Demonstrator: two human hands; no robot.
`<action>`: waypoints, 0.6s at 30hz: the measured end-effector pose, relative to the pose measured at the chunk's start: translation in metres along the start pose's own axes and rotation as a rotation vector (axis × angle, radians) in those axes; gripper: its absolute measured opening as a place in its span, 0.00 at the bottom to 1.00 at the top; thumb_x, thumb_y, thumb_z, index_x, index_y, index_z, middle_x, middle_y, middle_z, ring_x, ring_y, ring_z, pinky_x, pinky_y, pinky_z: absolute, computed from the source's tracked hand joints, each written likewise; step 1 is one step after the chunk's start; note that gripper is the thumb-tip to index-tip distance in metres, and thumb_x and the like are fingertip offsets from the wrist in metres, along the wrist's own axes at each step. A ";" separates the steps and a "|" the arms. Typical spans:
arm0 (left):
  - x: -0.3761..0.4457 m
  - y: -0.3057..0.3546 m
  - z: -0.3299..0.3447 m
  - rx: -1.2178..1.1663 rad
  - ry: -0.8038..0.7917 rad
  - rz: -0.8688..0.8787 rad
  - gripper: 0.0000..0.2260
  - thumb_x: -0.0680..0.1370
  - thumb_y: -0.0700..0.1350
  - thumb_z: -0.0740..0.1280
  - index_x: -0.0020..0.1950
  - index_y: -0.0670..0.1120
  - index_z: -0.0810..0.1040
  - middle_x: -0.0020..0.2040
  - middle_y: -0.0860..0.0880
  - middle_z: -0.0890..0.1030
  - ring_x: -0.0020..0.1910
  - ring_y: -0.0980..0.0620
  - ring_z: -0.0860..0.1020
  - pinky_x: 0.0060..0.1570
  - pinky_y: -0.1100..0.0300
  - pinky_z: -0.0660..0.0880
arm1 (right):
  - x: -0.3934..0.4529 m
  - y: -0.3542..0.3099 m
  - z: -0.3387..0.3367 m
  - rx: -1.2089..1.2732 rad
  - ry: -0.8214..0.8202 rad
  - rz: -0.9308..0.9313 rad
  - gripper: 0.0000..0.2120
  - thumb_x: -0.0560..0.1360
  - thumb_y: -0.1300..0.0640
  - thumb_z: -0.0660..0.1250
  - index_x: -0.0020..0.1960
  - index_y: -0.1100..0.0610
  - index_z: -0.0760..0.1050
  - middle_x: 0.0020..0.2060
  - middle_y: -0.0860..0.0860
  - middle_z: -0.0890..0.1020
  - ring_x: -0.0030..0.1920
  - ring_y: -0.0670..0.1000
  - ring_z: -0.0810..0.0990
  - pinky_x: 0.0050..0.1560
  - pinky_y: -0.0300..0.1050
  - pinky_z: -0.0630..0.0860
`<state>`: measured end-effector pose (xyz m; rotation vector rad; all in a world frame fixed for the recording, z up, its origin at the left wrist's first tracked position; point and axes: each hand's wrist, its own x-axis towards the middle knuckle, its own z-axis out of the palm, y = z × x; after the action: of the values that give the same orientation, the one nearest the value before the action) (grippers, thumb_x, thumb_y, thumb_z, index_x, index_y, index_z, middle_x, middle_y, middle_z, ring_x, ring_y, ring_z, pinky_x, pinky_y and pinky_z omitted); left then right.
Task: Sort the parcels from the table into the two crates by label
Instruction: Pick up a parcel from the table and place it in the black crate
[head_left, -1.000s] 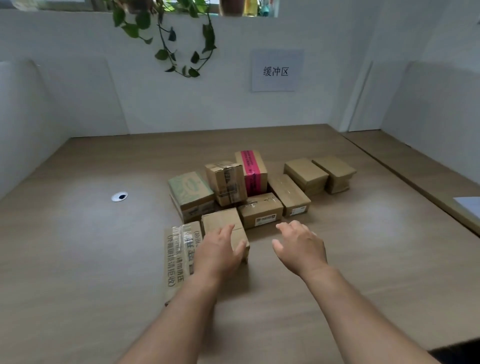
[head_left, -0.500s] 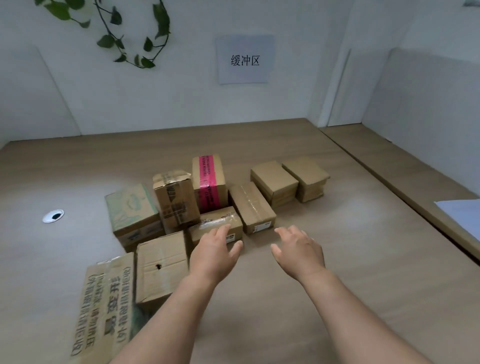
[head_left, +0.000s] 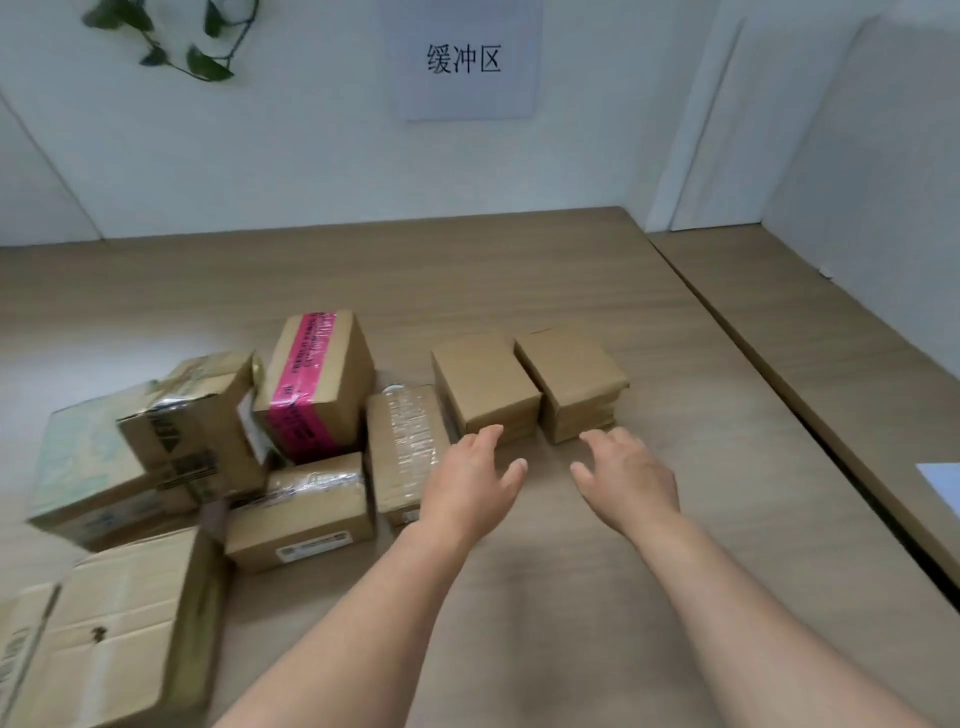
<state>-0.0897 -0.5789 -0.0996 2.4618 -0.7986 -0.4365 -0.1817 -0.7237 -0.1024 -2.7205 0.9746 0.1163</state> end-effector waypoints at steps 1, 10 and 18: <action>0.010 0.008 0.007 -0.007 -0.020 -0.007 0.26 0.80 0.55 0.60 0.76 0.50 0.61 0.72 0.49 0.68 0.71 0.50 0.66 0.68 0.55 0.65 | 0.011 0.008 -0.002 0.004 0.003 0.011 0.22 0.80 0.48 0.58 0.73 0.51 0.66 0.67 0.53 0.71 0.68 0.54 0.68 0.62 0.47 0.69; 0.090 0.044 0.041 -0.203 -0.098 -0.125 0.23 0.81 0.53 0.59 0.74 0.46 0.65 0.70 0.46 0.72 0.70 0.46 0.69 0.67 0.54 0.67 | 0.113 0.045 -0.015 0.204 -0.015 0.051 0.29 0.82 0.50 0.57 0.78 0.60 0.53 0.75 0.59 0.63 0.73 0.59 0.63 0.69 0.50 0.63; 0.105 0.040 0.044 -0.416 -0.092 -0.255 0.26 0.80 0.54 0.60 0.76 0.47 0.63 0.71 0.47 0.70 0.70 0.48 0.69 0.69 0.51 0.65 | 0.115 0.049 -0.004 0.567 -0.193 0.176 0.38 0.73 0.48 0.70 0.77 0.58 0.59 0.71 0.58 0.71 0.67 0.58 0.73 0.65 0.51 0.72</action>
<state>-0.0454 -0.6872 -0.1280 2.1647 -0.3774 -0.7336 -0.1239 -0.8317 -0.1271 -2.0699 1.0040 0.1106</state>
